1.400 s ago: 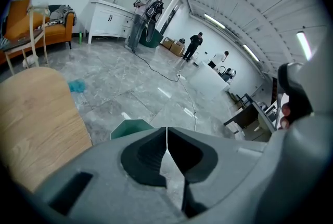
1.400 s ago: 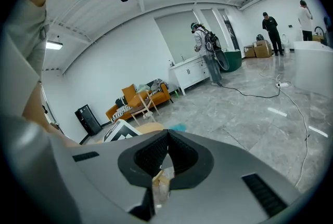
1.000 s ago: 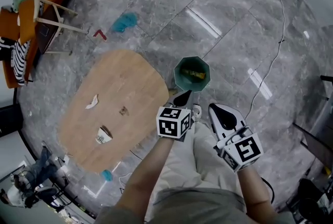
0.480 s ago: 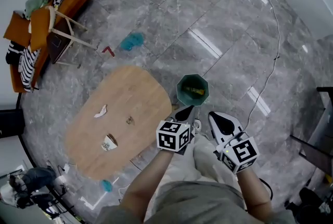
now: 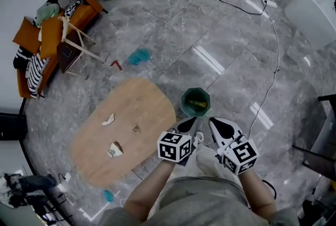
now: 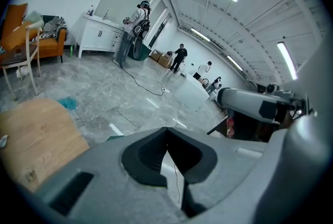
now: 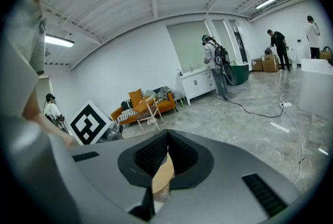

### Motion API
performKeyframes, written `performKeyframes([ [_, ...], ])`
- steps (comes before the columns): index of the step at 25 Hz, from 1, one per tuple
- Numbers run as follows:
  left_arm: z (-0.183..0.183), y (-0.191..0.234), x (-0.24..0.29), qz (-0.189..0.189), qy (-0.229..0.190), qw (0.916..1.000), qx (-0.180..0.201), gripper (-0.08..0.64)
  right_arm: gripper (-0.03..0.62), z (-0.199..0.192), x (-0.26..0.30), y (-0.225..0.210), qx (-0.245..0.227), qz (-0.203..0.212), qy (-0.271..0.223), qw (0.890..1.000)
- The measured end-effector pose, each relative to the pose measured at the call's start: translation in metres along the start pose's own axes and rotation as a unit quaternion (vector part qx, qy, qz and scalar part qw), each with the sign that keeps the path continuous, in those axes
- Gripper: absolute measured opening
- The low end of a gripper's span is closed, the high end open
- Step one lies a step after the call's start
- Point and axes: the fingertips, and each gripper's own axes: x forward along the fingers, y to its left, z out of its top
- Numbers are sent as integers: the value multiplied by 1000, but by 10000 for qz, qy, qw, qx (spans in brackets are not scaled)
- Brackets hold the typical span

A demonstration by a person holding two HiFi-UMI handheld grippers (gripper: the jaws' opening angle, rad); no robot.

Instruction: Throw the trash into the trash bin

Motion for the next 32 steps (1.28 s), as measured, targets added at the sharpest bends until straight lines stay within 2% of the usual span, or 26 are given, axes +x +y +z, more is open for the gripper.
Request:
performKeyframes([
  [10, 26, -29, -39, -25, -334, 9992, 210, 9, 8, 24, -24, 24, -20, 122, -262, 9996],
  [18, 36, -43, -64, 99, -570, 9978, 313, 9, 8, 41, -36, 44, -113, 333, -477, 9982],
  [27, 47, -40, -90, 294, -770, 9956, 450, 9, 8, 52, -39, 59, -309, 511, -600, 9964],
  [32, 50, -46, -97, 321, -986, 9941, 304, 9, 8, 54, -46, 60, -383, 560, -643, 9956],
])
